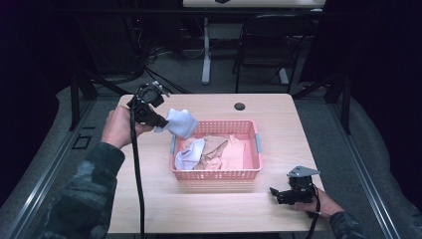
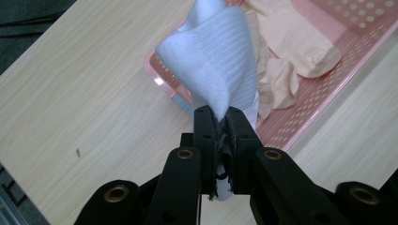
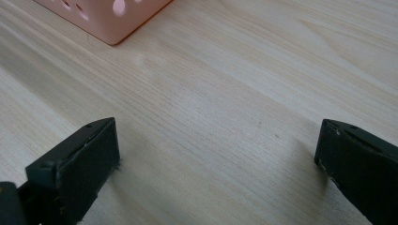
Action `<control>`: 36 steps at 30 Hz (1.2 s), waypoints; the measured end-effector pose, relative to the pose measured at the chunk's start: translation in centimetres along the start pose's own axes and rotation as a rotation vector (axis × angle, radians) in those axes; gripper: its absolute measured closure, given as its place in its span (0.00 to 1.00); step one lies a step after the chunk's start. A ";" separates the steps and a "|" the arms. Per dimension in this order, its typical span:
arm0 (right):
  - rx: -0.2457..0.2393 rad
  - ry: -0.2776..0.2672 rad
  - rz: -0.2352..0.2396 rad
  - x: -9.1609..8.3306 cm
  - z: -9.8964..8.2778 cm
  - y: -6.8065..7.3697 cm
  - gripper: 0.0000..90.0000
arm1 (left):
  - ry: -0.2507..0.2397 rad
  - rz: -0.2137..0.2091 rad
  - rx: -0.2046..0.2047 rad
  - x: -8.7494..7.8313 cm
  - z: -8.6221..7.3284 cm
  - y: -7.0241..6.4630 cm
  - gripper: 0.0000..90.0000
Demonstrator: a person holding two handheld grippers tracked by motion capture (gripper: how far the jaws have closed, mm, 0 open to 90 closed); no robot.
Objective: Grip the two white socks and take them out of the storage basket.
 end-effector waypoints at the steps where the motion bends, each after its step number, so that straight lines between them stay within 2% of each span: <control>1: 0.000 0.000 -0.001 0.0 0.0 0.0 0.00 | -0.001 0.002 -0.007 -0.2 -0.2 0.2 0.94; 11: 0.000 0.000 0.001 0.0 0.0 0.0 0.00 | -0.013 0.029 -0.075 -1.9 -3.0 2.2 0.94; 18: 0.000 0.000 0.001 0.0 0.0 0.0 0.00 | -0.011 0.042 -0.123 -2.4 -4.9 3.3 0.94; 29: 0.000 0.000 0.002 0.0 0.0 0.0 0.00 | 0.000 0.064 -0.190 -2.2 -7.1 5.2 0.94; 33: 0.000 0.001 0.001 0.0 0.0 0.0 0.00 | 0.013 0.076 -0.205 -1.2 -7.8 5.7 0.94; 36: 0.000 0.001 0.001 0.0 0.0 0.0 0.00 | 0.015 0.068 -0.216 -0.6 -8.3 6.0 0.94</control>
Point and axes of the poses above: each handheld gripper's, and its own axes: x roughly forward along the jaws, z roughly out of its top, y roughly to its left, the point moved 3 cm from there along x, roughly forward along the jaws, and after that the axes turned 10 degrees about y, right-handed, at the moved point
